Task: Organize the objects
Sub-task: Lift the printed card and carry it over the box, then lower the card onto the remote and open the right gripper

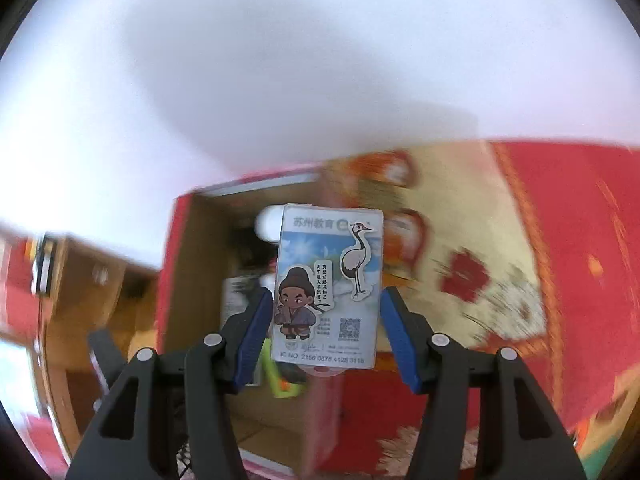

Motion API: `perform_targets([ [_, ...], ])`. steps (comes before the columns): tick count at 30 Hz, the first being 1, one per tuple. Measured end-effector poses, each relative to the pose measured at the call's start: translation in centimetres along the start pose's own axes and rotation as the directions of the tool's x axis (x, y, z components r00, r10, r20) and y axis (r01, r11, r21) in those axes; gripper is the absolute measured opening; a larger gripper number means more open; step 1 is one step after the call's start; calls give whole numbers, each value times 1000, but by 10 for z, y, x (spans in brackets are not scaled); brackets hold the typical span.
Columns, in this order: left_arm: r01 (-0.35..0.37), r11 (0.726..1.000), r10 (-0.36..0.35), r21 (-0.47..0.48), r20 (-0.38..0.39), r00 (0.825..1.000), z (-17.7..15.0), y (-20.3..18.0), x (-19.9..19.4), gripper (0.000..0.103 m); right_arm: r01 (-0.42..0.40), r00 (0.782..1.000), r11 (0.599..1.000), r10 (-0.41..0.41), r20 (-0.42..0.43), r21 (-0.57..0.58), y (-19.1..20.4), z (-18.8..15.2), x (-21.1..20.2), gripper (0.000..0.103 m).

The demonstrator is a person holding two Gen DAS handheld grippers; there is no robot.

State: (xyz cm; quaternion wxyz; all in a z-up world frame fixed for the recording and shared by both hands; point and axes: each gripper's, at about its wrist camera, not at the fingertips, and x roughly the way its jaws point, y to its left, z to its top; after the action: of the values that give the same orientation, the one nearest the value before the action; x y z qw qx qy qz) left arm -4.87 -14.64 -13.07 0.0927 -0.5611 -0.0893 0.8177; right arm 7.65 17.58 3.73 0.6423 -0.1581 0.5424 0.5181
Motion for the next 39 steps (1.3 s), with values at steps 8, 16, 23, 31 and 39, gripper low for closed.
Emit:
perform_targets([
  [8, 3, 1000, -3, -13, 4, 1000, 0, -1, -5, 10, -69, 989, 991, 53, -141, -114, 58, -7, 50, 56],
  [16, 5, 1000, -5, -24, 10, 1000, -3, 3, -9, 10, -46, 963, 985, -1, -270, -169, 75, -17, 107, 56],
  [23, 6, 1000, -5, -29, 15, 1000, -5, 3, -10, 10, 1, 957, 987, -48, -286, -162, 71, -21, 118, 56],
  [31, 10, 1000, -10, -29, 18, 1000, 2, 0, -9, 10, 7, 965, 985, -51, -258, -170, 75, -24, 113, 68],
  [39, 8, 1000, -7, -27, 24, 1000, 2, 3, -10, 10, -27, 986, 990, 3, -165, -141, 67, -27, 72, 70],
])
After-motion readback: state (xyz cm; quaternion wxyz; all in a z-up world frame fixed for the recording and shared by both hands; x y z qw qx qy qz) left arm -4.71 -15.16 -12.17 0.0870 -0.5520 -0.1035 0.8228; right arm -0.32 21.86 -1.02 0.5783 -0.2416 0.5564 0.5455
